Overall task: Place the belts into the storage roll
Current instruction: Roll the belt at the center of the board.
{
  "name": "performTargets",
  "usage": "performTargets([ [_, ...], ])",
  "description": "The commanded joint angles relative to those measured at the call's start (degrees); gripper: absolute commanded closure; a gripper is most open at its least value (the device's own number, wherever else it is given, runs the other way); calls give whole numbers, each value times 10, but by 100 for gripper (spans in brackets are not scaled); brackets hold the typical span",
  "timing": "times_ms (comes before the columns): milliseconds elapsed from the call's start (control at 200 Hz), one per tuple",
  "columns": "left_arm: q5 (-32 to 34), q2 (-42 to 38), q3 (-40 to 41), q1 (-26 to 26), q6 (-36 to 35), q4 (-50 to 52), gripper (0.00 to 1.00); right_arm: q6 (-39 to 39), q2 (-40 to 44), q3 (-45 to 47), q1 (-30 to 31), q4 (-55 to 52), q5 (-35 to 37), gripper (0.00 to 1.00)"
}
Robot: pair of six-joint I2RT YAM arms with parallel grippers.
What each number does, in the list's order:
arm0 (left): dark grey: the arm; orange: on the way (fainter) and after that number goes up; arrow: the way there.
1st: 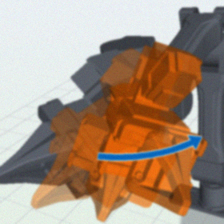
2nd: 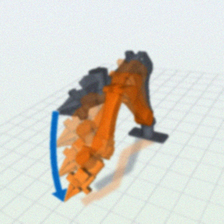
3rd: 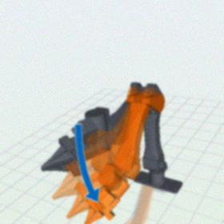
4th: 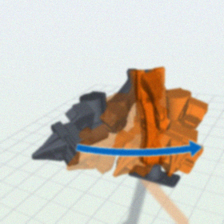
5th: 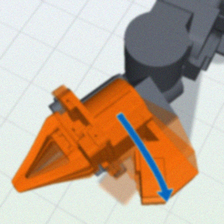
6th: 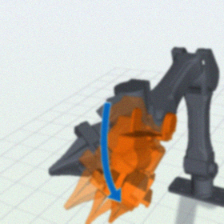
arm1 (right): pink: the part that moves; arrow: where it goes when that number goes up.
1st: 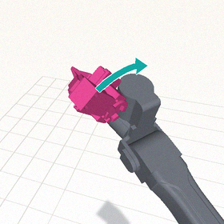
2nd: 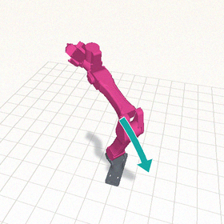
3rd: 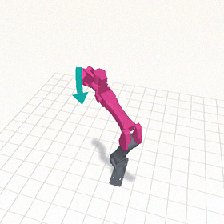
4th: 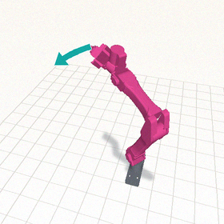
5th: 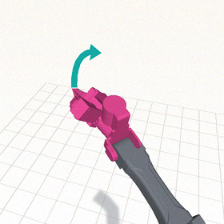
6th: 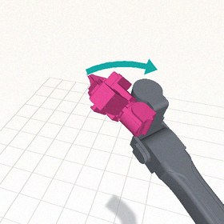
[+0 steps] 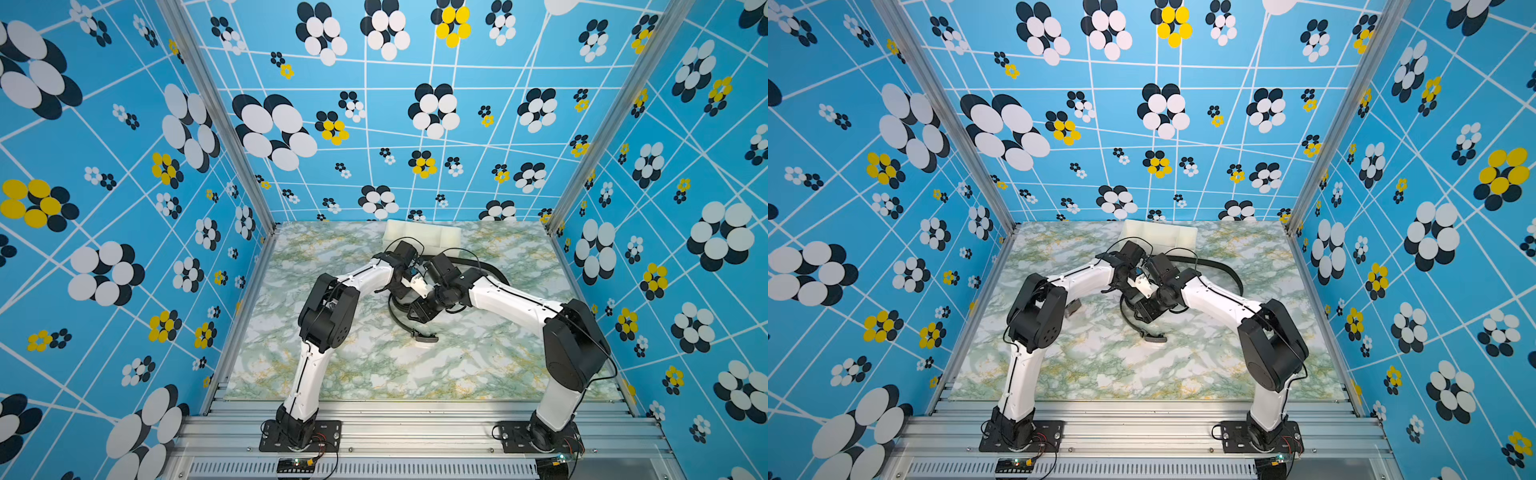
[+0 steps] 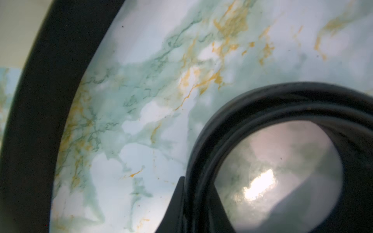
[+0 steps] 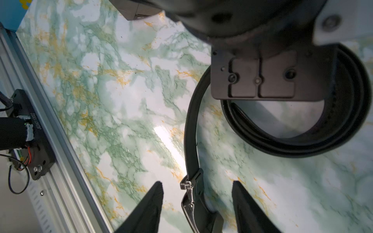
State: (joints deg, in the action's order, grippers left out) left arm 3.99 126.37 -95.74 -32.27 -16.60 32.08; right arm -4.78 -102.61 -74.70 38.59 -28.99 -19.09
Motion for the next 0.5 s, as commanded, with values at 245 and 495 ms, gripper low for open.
performTargets([
  [245, -9, -25, 50, -23, -126, 53, 100, -91, 57, 34, 18, 14, -64, 42],
  [495, -7, -31, 81, -15, -132, 49, 100, -105, 26, -8, 35, -36, -15, 41],
])
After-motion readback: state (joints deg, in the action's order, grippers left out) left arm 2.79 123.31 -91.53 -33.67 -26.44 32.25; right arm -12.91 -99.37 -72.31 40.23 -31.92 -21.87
